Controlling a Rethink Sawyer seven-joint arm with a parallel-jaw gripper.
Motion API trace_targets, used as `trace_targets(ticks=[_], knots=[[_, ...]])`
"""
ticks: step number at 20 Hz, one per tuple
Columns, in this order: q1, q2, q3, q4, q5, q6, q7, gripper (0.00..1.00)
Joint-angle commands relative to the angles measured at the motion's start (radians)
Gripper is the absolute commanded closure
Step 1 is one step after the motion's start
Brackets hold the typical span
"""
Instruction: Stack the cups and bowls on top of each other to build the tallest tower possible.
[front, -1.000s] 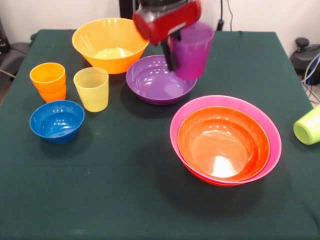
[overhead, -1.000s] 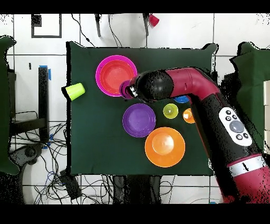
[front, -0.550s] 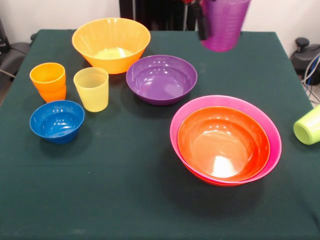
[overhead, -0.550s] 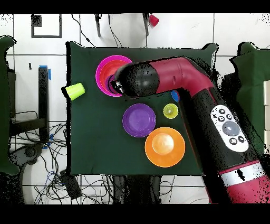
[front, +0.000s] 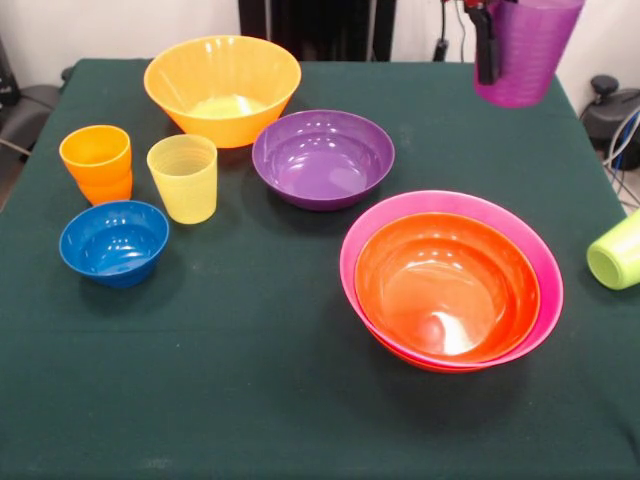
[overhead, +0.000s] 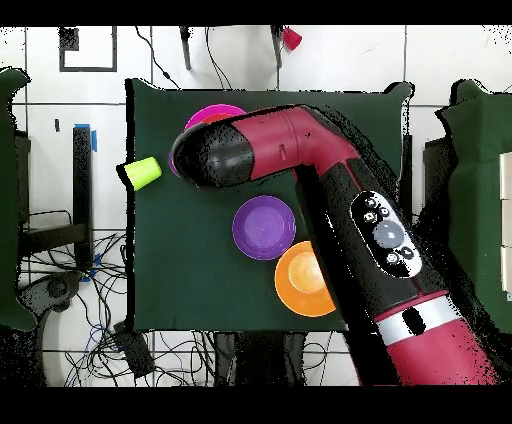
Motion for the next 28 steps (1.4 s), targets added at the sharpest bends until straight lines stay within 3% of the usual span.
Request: trace_targets(ticks=[1,8,14,23,28], knots=[[0.043,0.073,-0.136,0.024,-0.041,-0.074,0.180,1.00],[0.035,0.105,-0.159,0.027,-0.029,-0.098,0.131,1.00],[0.017,0.187,-0.160,-0.015,-0.039,-0.118,0.060,1.00],[0.000,0.294,-0.153,-0.086,-0.082,-0.147,-0.016,1.00],[0.009,0.303,-0.167,-0.092,-0.130,-0.196,-0.014,1.00]])
